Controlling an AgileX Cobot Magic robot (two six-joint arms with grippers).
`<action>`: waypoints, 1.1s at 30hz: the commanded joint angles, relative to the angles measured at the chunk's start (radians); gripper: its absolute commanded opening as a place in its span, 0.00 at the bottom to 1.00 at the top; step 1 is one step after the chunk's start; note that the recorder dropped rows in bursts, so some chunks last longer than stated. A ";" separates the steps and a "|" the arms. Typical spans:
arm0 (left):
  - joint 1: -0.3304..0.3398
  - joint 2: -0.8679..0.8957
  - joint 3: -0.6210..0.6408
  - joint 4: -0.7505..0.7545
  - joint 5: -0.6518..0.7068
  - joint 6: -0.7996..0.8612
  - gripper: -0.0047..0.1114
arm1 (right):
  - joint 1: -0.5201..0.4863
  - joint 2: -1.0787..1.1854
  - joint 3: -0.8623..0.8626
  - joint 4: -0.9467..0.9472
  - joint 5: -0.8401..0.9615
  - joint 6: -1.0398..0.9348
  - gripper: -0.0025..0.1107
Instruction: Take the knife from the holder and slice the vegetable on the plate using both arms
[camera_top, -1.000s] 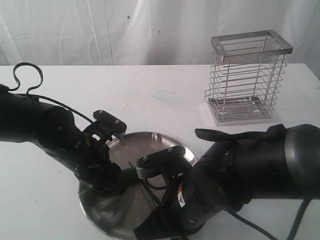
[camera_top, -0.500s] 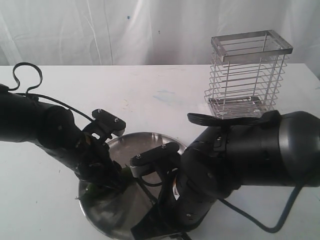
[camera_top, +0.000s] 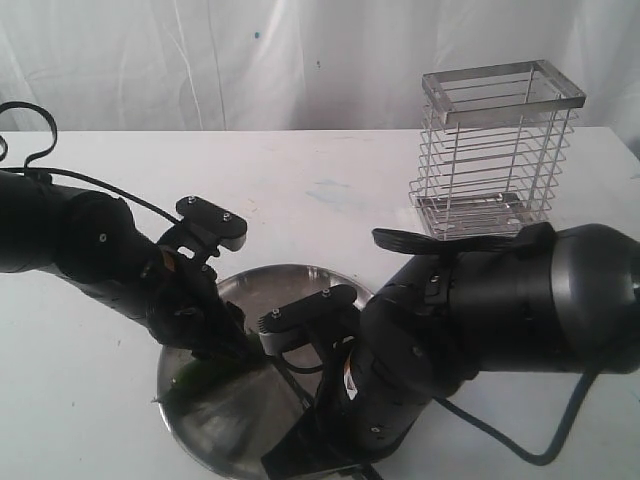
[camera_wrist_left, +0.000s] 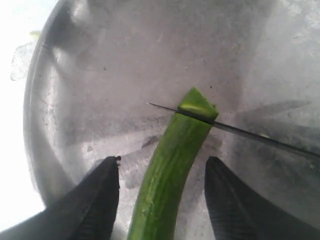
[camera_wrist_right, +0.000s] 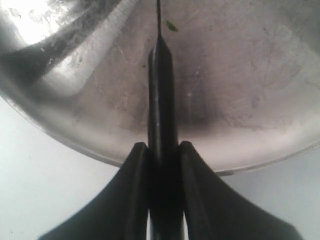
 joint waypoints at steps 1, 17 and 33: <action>-0.002 -0.009 -0.003 -0.061 -0.006 0.002 0.52 | 0.001 0.000 -0.007 -0.012 -0.016 -0.014 0.02; -0.060 -0.008 -0.003 -0.104 -0.098 0.010 0.52 | 0.001 0.000 -0.007 -0.012 -0.036 -0.014 0.02; -0.063 0.146 -0.005 -0.094 -0.129 0.025 0.52 | 0.001 0.000 -0.007 -0.012 -0.039 -0.014 0.02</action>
